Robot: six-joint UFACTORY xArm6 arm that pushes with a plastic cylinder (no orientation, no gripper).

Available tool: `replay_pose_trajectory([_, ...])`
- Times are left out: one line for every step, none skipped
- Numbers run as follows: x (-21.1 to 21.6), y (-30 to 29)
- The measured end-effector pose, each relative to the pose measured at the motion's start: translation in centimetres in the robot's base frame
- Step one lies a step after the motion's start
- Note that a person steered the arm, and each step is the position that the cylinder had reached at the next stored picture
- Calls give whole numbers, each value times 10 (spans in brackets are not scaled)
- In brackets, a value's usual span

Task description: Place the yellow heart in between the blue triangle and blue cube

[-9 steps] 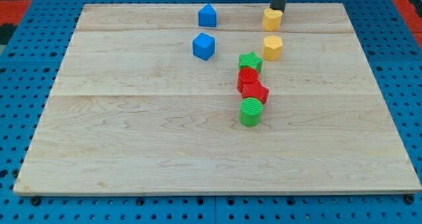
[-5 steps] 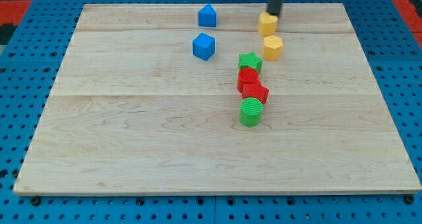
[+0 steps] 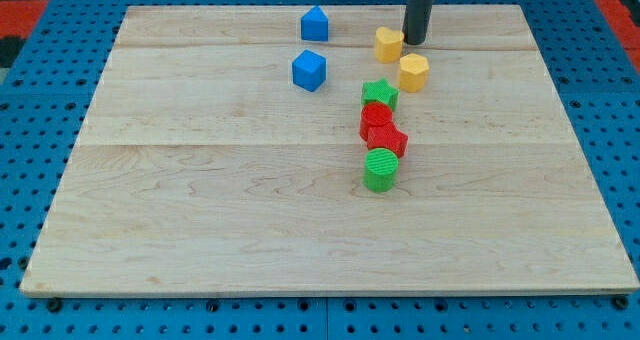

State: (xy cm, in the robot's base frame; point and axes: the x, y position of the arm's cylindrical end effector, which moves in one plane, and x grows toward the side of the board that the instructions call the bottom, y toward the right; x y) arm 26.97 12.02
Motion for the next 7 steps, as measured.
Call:
replay_pose_trajectory([-2, -24])
replay_pose_trajectory([-2, -61])
replay_pose_trajectory([-2, -60])
replay_pose_trajectory([-2, -39])
replay_pose_trajectory([3, -29])
replay_pose_trajectory([35, -57])
replay_pose_trajectory([34, -99])
